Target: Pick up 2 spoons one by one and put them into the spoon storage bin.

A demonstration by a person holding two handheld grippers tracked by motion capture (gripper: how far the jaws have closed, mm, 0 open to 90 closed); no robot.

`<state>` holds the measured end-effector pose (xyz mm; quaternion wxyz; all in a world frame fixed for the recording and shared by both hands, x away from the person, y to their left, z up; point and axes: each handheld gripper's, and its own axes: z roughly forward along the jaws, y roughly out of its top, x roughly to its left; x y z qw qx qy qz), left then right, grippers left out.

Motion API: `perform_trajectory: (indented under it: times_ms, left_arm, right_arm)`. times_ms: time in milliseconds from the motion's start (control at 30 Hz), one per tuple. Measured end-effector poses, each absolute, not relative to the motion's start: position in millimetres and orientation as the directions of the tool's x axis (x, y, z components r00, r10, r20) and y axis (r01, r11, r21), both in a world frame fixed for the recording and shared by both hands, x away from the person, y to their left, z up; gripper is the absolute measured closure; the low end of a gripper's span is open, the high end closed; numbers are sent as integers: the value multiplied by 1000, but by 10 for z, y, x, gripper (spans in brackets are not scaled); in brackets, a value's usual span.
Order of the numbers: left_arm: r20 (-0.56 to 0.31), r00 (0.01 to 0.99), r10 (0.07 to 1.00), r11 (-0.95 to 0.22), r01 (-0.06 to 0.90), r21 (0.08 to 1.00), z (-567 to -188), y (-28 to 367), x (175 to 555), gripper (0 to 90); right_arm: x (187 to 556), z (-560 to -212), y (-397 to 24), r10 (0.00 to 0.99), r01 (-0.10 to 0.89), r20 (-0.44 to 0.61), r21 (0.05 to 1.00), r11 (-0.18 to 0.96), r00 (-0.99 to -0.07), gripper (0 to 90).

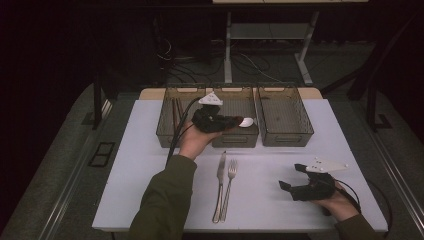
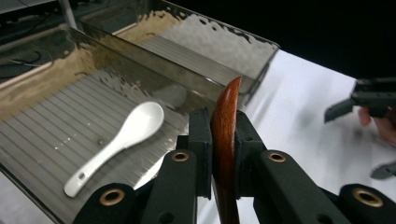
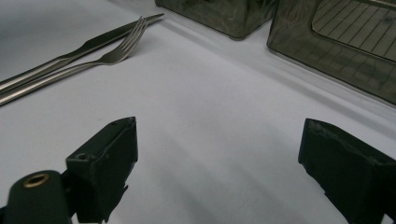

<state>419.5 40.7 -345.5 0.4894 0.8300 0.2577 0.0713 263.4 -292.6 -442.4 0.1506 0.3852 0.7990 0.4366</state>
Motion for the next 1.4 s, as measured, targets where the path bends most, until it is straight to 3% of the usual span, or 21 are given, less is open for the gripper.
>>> perform_trajectory:
  times_ms: [467, 1300, 1367, 1400]
  left_arm:
    - [-121, 842, 526, -348, 343, 872, -3295, 203, 4600, 806]
    - [-136, 814, 564, -362, 392, 846, -3614, -209, 5109, 805]
    - [-124, 812, 570, -383, 396, 835, -3666, -219, 5117, 795]
    - [-120, 805, 581, -383, 400, 832, -3693, -222, 5123, 725]
  right_arm:
    - [2627, -4411, -2925, 740, 476, 95, 818, 324, -666, 120]
    - [2618, -4388, -2944, 735, 464, 92, 826, 320, -671, 120]
    - [2614, -4384, -2945, 735, 464, 94, 827, 318, -671, 120]
    - [2613, -4382, -2946, 735, 464, 96, 828, 316, -671, 120]
